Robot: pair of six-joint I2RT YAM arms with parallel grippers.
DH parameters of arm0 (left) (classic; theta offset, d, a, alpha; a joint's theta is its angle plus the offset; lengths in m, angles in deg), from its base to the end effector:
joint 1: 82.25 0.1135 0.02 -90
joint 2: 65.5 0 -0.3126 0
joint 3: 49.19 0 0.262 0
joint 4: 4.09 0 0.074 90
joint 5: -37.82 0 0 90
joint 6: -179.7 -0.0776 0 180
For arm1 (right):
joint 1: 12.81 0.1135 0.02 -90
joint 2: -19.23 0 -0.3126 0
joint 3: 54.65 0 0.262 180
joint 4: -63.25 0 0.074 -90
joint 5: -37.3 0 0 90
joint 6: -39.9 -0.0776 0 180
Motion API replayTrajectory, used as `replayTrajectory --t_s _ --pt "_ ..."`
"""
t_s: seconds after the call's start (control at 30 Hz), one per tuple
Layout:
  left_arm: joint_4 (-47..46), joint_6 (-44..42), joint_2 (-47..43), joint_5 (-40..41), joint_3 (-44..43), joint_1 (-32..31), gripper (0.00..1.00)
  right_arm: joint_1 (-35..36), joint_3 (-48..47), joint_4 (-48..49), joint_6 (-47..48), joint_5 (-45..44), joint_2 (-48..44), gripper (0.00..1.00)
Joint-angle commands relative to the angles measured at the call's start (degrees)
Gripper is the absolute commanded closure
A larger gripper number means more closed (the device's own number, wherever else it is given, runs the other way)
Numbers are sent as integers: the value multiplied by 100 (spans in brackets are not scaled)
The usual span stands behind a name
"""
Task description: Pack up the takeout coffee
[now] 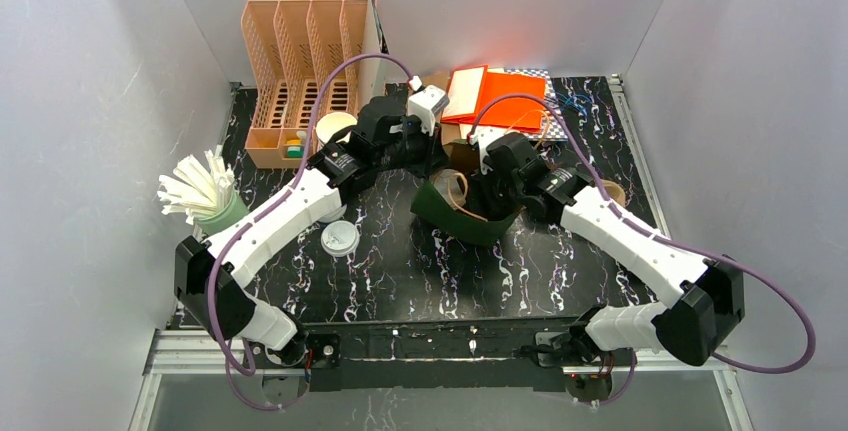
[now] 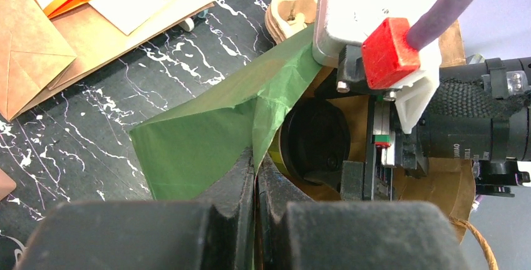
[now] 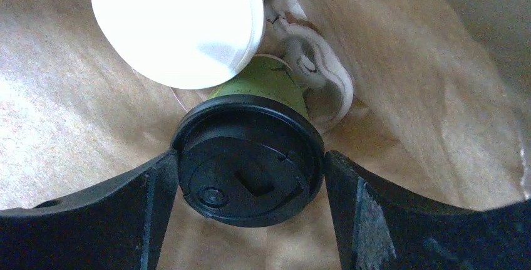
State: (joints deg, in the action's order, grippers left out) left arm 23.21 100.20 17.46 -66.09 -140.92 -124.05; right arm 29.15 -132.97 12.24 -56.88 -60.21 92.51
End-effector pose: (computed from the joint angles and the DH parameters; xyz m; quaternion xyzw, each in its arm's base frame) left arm 0.2725 -0.2687 0.4162 0.2855 0.7568 -0.3437 0.4771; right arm 0.2269 0.1903 0.3274 -0.2562 0.8893 0.0990 0.3658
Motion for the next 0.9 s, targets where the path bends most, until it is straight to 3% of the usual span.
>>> replayTrajectory --t_s 0.0,0.4,0.63,0.87 --pt "-310 122 43 -192 -332 -63 100 6 -343 -447 240 56 250 15" --pt "-271 162 230 -67 -532 -55 100 8 -1027 -1030 463 -594 -93 26" --pt "-262 144 213 -194 -500 -18 100 6 -911 -974 670 -1417 -340 27" --pt "-183 75 84 -267 -380 17 100 17 -726 -1178 880 -1473 -305 29"
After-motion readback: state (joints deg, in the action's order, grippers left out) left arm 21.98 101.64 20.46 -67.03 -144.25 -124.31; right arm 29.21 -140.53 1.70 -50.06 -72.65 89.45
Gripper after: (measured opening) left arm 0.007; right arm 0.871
